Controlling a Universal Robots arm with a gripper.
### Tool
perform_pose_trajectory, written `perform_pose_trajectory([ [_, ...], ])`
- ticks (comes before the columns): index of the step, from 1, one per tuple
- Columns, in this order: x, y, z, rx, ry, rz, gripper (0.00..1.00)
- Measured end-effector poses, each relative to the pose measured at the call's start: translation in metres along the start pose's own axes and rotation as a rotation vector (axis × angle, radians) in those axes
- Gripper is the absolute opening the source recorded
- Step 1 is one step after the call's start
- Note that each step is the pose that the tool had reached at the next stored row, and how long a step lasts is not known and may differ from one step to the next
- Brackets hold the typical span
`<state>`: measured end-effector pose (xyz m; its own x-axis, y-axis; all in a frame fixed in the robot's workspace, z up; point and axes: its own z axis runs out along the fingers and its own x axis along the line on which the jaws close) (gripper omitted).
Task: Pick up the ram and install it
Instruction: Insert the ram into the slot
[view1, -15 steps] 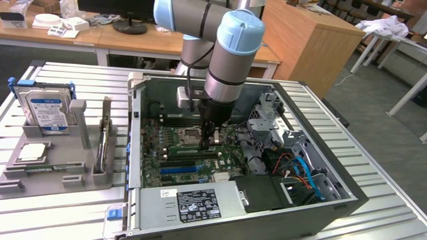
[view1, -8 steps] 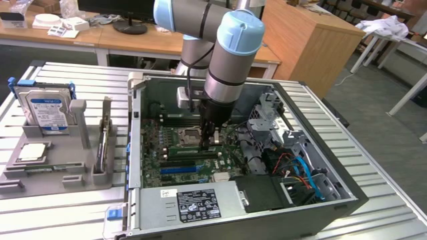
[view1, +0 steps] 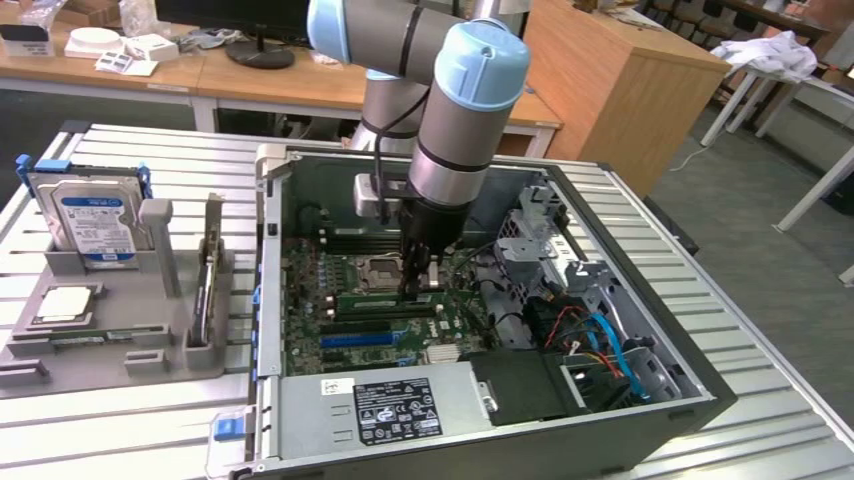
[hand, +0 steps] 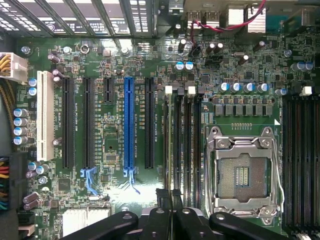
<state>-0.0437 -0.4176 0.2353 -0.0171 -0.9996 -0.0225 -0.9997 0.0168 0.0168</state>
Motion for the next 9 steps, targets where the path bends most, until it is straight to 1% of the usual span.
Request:
perform_pose_trajectory([
  [3, 0.0, -0.0003, 0.0, -0.0034, 0.0, 0.0, 0.12],
  [9, -0.0001, -0.0009, 0.0001, -0.0051, -0.0001, 0.0, 0.12],
])
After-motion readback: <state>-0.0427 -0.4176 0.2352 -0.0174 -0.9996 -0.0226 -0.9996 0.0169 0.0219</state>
